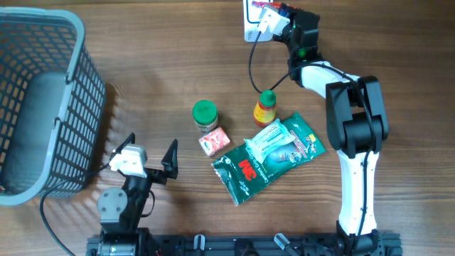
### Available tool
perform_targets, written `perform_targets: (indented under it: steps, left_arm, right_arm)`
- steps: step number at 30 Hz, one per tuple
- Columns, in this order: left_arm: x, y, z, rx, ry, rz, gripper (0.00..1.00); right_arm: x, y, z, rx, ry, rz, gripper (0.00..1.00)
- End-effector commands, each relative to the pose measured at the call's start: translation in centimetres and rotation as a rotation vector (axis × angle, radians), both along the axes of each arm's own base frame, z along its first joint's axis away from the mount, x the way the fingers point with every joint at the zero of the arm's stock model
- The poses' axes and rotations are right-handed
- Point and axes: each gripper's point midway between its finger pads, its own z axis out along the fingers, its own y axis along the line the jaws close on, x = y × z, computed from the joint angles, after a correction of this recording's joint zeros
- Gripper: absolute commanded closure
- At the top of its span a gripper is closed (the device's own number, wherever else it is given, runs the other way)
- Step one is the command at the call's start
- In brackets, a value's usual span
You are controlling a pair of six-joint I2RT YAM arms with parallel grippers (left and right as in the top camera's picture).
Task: Scan the item barcode
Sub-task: 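Carry the red tube to the white scanner with the right gripper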
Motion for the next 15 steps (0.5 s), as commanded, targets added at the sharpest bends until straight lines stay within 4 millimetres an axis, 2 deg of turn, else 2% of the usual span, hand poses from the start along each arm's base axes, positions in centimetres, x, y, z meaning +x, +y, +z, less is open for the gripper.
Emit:
perform_targets:
  steps: [1,6,11,14,15]
  left_arm:
    - [0.0,0.1,-0.2,0.021,0.002,0.004,0.0]
    - [0.0,0.1,-0.2,0.021,0.002,0.004,0.0]
    - [0.0,0.1,-0.2,0.021,0.002,0.004,0.0]
    - [0.0,0.1,-0.2,0.021,0.002,0.004,0.0]
    - [0.0,0.1,-0.2,0.021,0.002,0.004,0.0]
  right_arm:
    - [0.3,0.4,0.3,-0.009,-0.017,0.026,0.96]
    - [0.4,0.4,0.6,-0.01,-0.027,0.025,0.95]
    - [0.6,0.4,1.8,0.001,-0.078,0.019,0.95]
    - [0.9,-0.8,2.8,0.041,-0.103,-0.041,0.95]
    - [1.0,-1.9,3.6,0.075,-0.117,-0.084,0.96]
